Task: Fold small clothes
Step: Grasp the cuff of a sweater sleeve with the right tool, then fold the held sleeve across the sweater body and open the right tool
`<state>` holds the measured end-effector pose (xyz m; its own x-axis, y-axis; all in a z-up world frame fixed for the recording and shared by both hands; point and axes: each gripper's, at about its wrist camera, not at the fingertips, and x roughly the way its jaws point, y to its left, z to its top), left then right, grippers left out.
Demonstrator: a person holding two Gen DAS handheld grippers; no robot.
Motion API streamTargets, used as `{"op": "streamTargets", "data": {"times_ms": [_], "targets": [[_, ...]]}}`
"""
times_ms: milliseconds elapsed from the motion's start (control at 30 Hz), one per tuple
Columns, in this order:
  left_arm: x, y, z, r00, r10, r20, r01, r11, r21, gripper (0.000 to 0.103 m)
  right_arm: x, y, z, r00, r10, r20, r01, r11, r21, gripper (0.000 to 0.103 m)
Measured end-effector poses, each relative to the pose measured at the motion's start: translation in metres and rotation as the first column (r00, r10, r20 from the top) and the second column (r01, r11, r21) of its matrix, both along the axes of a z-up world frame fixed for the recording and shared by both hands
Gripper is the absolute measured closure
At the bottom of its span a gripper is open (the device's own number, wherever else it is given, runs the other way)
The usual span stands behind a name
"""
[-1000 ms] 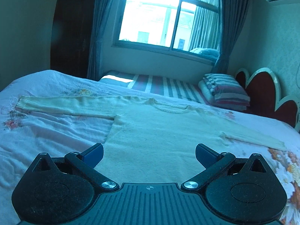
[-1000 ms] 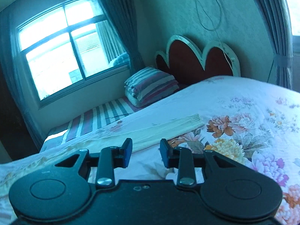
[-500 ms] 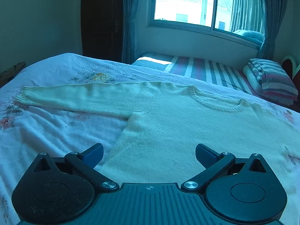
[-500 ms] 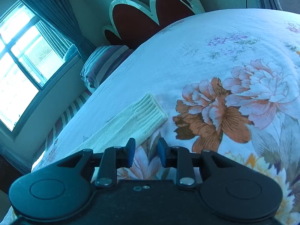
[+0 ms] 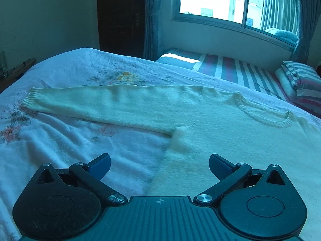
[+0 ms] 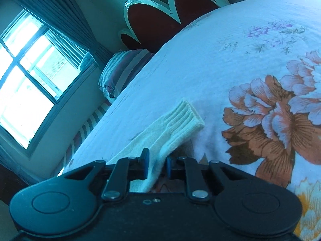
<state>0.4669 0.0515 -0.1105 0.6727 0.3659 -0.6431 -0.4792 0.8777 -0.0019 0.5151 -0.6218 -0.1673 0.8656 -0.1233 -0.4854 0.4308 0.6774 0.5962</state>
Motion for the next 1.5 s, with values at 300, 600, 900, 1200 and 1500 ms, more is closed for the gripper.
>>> {"op": "streamTargets", "data": {"times_ms": [300, 600, 900, 1200, 1500], "targets": [[-0.020, 0.061, -0.004, 1.000, -0.025, -0.018, 0.025, 0.999, 0.026, 0.000, 0.026, 0.089, 0.063, 0.994, 0.097, -0.050, -0.107, 0.961, -0.256, 0.098], [-0.016, 0.096, 0.001, 0.994, -0.111, 0.018, 0.110, 0.993, 0.031, 0.000, 0.057, 0.305, 0.098, 0.908, 0.413, -0.076, -0.406, 0.816, -0.411, 0.098], [-0.015, 0.129, -0.003, 0.992, -0.120, 0.024, 0.120, 0.993, -0.017, 0.000, 0.086, 0.466, 0.046, 0.768, 0.594, -0.239, -0.634, 0.654, -0.412, 0.098], [0.008, 0.107, -0.006, 0.981, -0.194, 0.030, 0.195, 0.979, -0.050, 0.000, 0.042, 0.493, 0.051, 0.693, 0.695, -0.191, -0.673, 0.530, -0.515, 0.066], [0.075, -0.004, -0.011, 0.879, -0.461, 0.118, 0.475, 0.837, -0.271, 0.044, 0.016, 0.370, 0.066, 0.868, 0.475, -0.147, -0.484, 0.740, -0.466, 0.071]]}}
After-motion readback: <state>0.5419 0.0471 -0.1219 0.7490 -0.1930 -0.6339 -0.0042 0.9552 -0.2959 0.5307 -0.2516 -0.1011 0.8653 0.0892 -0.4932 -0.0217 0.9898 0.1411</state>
